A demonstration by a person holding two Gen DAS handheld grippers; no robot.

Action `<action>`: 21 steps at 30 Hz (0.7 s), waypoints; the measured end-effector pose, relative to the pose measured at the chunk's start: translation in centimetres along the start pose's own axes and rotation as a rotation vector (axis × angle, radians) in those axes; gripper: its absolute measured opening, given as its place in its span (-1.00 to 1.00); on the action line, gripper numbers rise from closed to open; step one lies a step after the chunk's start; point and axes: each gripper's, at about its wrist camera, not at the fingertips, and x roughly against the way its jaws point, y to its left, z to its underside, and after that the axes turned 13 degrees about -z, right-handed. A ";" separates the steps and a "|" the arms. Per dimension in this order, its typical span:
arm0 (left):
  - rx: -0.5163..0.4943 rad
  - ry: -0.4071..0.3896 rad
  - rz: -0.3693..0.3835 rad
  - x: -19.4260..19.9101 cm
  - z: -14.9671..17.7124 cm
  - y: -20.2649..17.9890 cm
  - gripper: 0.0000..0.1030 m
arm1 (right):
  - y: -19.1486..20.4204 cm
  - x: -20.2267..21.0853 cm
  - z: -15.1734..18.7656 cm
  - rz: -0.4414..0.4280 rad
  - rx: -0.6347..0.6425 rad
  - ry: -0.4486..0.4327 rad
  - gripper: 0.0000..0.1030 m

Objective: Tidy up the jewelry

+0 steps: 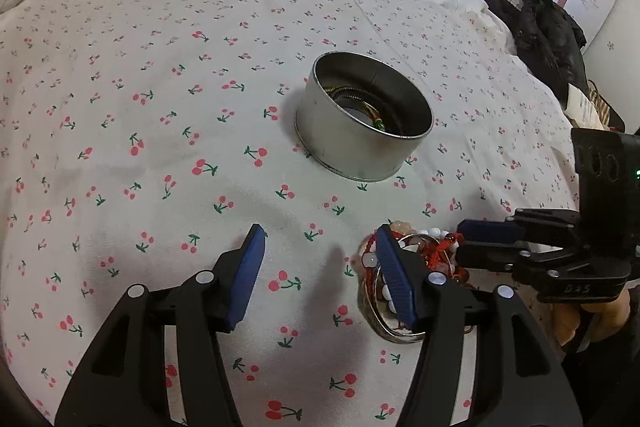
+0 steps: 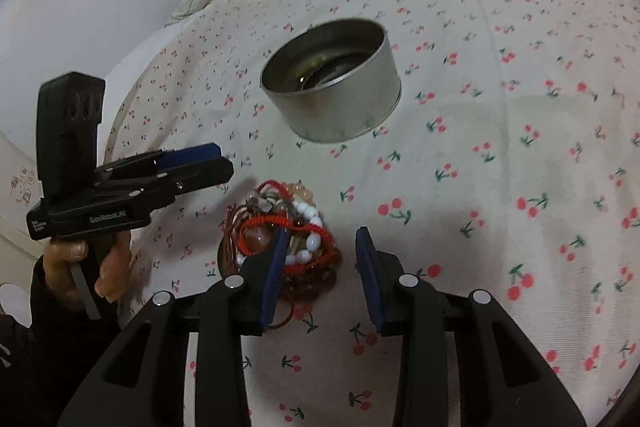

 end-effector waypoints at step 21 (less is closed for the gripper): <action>-0.381 -0.089 0.105 2.4 2.3 -6.6 -0.14 | -2.3 3.0 -1.2 0.103 -0.072 -0.134 -0.91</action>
